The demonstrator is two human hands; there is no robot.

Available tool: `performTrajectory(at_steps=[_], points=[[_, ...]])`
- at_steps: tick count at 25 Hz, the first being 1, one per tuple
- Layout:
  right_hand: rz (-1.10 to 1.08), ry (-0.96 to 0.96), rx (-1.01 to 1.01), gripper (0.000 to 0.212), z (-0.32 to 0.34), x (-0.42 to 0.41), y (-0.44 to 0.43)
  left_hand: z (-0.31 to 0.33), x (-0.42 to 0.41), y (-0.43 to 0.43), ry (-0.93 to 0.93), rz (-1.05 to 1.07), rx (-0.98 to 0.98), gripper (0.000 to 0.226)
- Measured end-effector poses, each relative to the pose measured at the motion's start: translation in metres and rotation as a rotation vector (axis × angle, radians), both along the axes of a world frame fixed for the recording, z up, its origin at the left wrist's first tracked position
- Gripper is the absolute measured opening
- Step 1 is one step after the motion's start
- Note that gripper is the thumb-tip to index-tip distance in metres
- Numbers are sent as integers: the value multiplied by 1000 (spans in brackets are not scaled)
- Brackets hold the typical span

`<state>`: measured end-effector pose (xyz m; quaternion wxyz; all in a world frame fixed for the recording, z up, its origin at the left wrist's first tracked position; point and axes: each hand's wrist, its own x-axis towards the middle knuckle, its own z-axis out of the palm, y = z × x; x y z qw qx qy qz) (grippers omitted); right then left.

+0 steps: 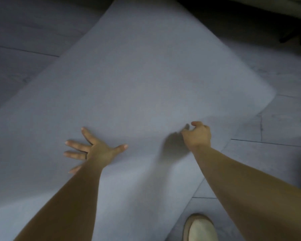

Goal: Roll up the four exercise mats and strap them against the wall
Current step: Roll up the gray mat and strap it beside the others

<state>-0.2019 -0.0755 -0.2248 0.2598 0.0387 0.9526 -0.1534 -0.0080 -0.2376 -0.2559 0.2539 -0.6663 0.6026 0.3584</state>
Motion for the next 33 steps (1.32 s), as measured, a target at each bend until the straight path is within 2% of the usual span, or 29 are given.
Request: performTrajectory(at_steps=[2, 5, 7, 9, 11, 13, 17, 20, 24, 28, 33], points=[[-191, 42, 37, 57, -1, -7, 19, 1, 2, 0, 7, -6, -32, 151], [-377, 5, 44, 73, -10, -7, 47, -1, 8, 5, 24, -19, -87, 146], [-448, -43, 23, 75, -17, 1, 58, -1, 11, 13, 71, -23, -156, 129], [-483, -31, -12, 72, -16, 5, 68, 5, 14, 29, 116, -86, -237, 101], [-545, -25, -159, 64, -2, 4, 73, 12, 21, 50, 138, -239, -249, 85], [-583, -7, -335, 47, 15, 4, 68, 20, 31, 65, 194, -373, -201, 83], [-568, 173, -515, 26, 47, 21, 38, 52, 33, 82, 507, -380, -72, 85], [-547, 134, -679, 6, 69, 41, 21, 82, 26, 96, 678, -427, -94, 86], [-532, 20, -952, 17, 129, 58, 4, 130, 19, 109, 733, -607, -267, 87], [-492, -144, -1098, 7, 223, 89, 10, 213, 44, 126, 694, -694, -554, 90], [-331, -398, -1069, 8, 360, 141, 40, 349, 83, 157, 471, -829, -887, 101]])
